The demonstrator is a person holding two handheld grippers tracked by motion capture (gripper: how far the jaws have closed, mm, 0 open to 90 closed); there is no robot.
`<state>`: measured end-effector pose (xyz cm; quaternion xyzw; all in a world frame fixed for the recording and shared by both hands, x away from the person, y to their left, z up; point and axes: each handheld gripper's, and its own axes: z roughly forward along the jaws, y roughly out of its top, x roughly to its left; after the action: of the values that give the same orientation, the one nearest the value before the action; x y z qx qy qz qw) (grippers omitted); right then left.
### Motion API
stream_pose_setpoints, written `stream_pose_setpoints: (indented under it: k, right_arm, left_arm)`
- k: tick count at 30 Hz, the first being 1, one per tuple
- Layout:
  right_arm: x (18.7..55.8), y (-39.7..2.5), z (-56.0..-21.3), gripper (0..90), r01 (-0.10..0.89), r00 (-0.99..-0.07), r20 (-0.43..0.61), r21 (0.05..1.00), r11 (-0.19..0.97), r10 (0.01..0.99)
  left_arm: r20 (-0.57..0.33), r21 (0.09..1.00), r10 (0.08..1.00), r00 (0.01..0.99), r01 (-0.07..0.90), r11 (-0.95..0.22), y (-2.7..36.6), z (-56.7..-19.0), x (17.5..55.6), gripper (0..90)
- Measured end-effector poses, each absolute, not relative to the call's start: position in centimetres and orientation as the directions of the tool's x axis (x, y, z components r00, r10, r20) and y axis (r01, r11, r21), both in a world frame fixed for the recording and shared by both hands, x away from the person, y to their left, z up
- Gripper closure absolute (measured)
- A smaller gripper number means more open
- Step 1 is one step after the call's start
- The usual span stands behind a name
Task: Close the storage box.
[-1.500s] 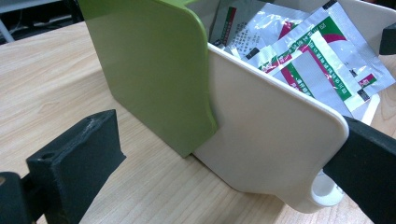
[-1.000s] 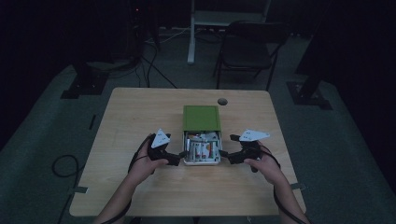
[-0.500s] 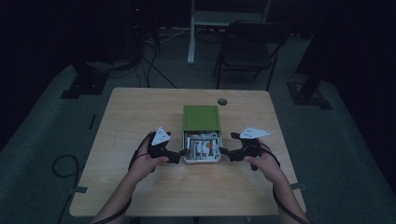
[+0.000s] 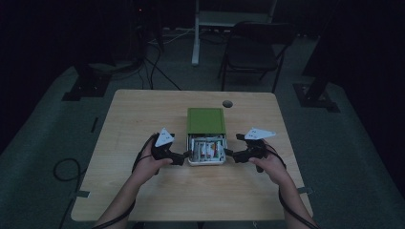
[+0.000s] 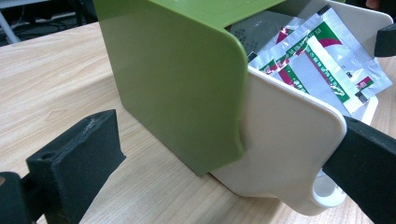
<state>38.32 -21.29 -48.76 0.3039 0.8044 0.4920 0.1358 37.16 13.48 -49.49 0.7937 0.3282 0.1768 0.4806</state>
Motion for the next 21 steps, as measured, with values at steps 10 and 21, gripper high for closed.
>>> stream_pose_setpoints:
  k: [10, 21]
  right_arm:
    - [38.9, -21.1, -48.7, 11.5, 0.359, -0.773, 0.077, 0.872, 0.334, 0.629]
    - [39.2, -21.1, -48.8, 11.5, 0.356, -0.767, 0.072, 0.875, 0.329, 0.638]
  left_arm:
    - [-0.038, 0.88, 0.698, 0.715, 0.354, -0.315, 13.5, -49.6, 37.8, 1.2]
    - [-0.044, 0.881, 0.704, 0.709, 0.359, -0.307, 13.6, -49.6, 38.5, 1.2]
